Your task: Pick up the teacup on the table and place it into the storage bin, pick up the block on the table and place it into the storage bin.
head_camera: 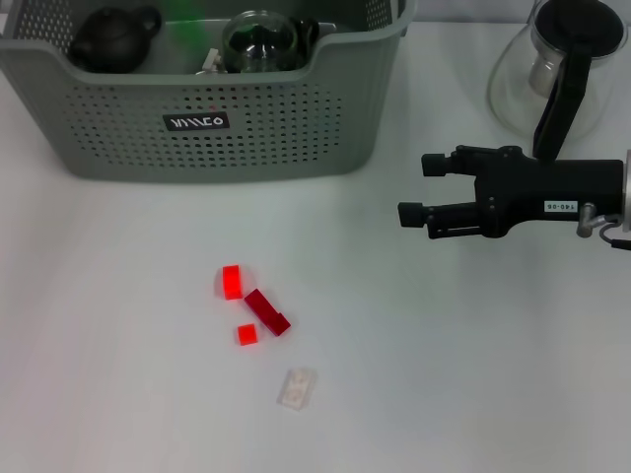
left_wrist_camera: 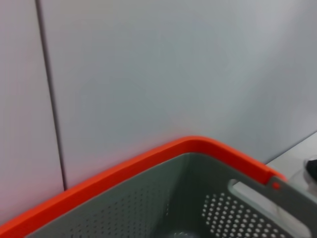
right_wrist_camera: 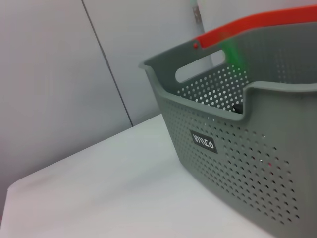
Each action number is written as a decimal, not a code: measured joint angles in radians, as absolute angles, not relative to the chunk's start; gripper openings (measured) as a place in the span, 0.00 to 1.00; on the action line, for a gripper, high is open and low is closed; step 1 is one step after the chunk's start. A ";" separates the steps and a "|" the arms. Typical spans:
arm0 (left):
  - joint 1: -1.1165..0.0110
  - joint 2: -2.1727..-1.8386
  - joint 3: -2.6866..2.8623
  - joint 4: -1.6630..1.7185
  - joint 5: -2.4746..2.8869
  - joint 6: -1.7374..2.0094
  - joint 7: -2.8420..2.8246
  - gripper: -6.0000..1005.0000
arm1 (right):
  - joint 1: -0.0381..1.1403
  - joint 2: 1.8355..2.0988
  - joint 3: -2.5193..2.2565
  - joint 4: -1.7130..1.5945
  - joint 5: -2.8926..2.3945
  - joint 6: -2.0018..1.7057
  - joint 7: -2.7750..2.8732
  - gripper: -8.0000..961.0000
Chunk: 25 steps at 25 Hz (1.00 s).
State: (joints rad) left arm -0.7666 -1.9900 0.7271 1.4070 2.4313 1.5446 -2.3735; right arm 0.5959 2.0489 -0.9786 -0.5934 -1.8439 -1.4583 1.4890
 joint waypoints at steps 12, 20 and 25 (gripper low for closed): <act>-0.774 -2.037 0.756 1.548 2.335 1.842 -2.248 0.90 | 0.597 2.043 -0.977 -0.594 -1.844 -1.478 1.493 0.98; -0.564 -2.166 1.054 1.851 2.336 2.002 -2.006 0.89 | 0.587 2.042 -0.972 -0.593 -1.844 -1.476 1.493 0.98; -0.426 -2.168 1.287 1.922 2.410 1.942 -2.006 0.89 | 0.581 2.041 -0.970 -0.587 -1.841 -1.471 1.492 0.98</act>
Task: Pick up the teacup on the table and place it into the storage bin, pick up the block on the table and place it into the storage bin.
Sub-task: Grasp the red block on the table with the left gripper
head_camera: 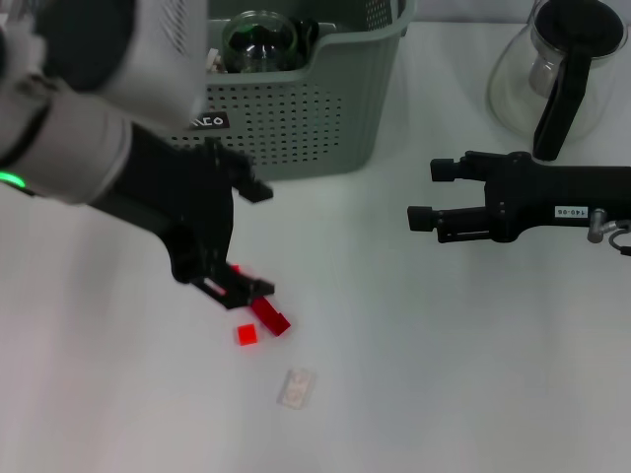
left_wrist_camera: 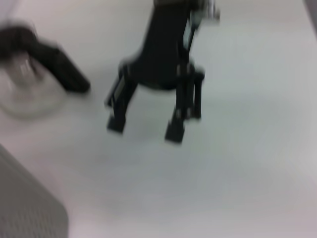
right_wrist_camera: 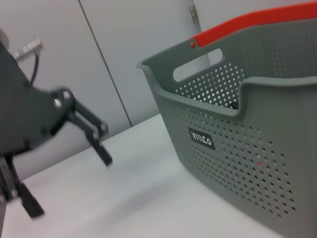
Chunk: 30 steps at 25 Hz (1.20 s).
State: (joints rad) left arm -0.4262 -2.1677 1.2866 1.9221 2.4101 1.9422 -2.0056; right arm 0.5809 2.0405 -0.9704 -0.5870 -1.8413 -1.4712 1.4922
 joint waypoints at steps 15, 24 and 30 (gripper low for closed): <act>-0.466 -2.171 1.647 1.550 2.789 1.621 -2.217 0.89 | 0.580 2.042 -0.960 -0.583 -1.844 -1.469 1.492 0.98; -0.504 -2.172 1.685 1.455 2.838 1.547 -2.243 0.88 | 0.573 2.045 -0.959 -0.583 -1.844 -1.470 1.493 0.98; -0.524 -2.172 1.713 1.408 2.855 1.518 -2.248 0.88 | 0.570 2.044 -0.959 -0.583 -1.844 -1.470 1.493 0.98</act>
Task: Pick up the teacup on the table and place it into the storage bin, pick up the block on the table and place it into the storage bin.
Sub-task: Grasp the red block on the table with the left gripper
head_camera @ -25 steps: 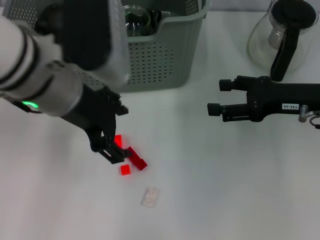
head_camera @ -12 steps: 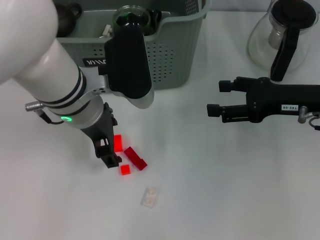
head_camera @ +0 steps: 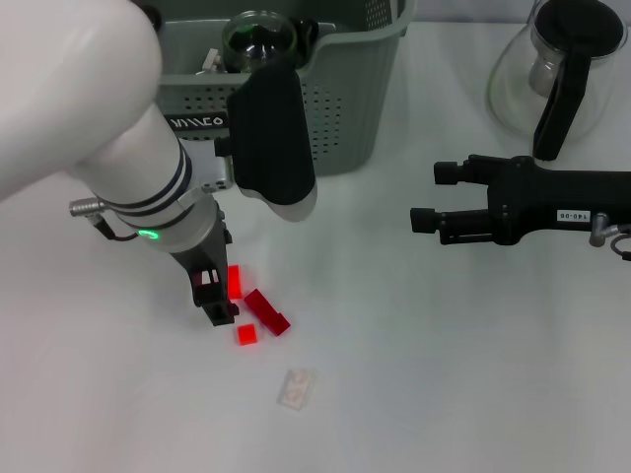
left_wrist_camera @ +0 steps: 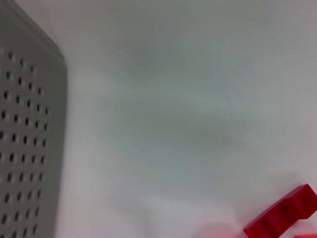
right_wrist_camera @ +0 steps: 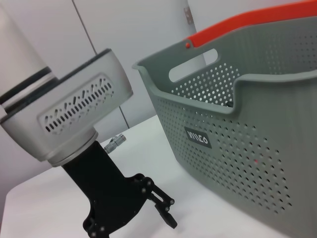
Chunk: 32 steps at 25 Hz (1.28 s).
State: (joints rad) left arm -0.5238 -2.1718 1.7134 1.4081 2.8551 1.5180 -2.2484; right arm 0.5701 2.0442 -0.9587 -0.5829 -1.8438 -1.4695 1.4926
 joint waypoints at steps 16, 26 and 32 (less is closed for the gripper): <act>-0.553 -2.169 1.737 1.353 2.856 1.482 -2.240 0.71 | 0.567 2.042 -0.957 -0.583 -1.841 -1.466 1.493 0.98; -0.555 -2.168 1.761 1.343 2.856 1.467 -2.240 0.63 | 0.566 2.043 -0.946 -0.583 -1.843 -1.466 1.493 0.98; -0.560 -2.168 1.760 1.325 2.856 1.454 -2.240 0.63 | 0.565 2.043 -0.946 -0.583 -1.844 -1.466 1.493 0.98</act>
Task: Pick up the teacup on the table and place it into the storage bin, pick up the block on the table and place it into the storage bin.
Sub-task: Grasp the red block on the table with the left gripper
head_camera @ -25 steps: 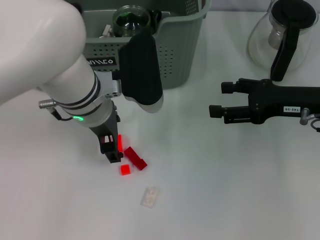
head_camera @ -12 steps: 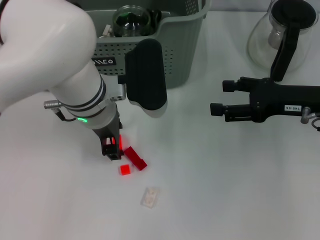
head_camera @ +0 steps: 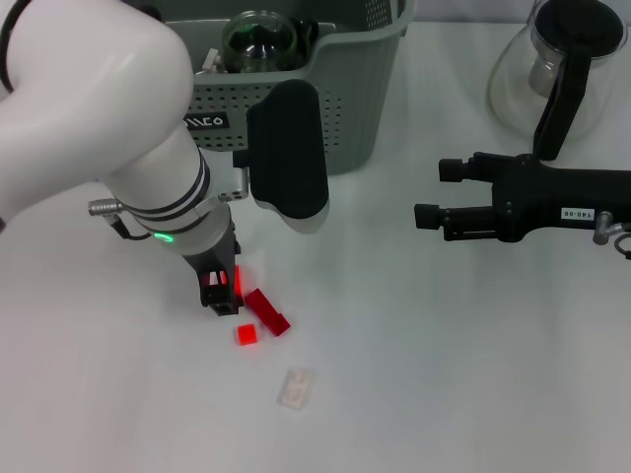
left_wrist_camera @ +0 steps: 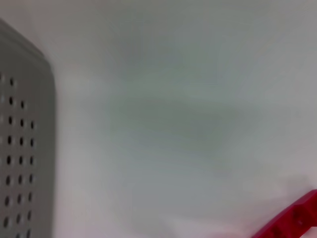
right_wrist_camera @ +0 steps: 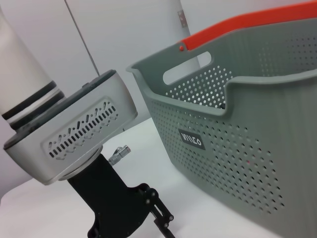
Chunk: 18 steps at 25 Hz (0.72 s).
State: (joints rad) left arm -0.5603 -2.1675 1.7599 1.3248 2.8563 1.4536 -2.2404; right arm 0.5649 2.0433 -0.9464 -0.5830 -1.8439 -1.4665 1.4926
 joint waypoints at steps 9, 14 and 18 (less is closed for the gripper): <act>-0.563 -2.169 1.762 1.316 2.856 1.454 -2.240 0.63 | 0.561 2.043 -0.946 -0.583 -1.844 -1.466 1.493 0.98; -0.563 -2.169 1.771 1.315 2.856 1.457 -2.239 0.59 | 0.559 2.043 -0.946 -0.583 -1.844 -1.465 1.493 0.98; -0.563 -2.169 1.778 1.314 2.856 1.463 -2.238 0.56 | 0.558 2.043 -0.946 -0.583 -1.844 -1.464 1.492 0.98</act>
State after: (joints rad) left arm -0.5631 -2.1691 1.7778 1.3144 2.8561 1.4629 -2.2381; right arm 0.5584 2.0433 -0.9464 -0.5829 -1.8439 -1.4642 1.4921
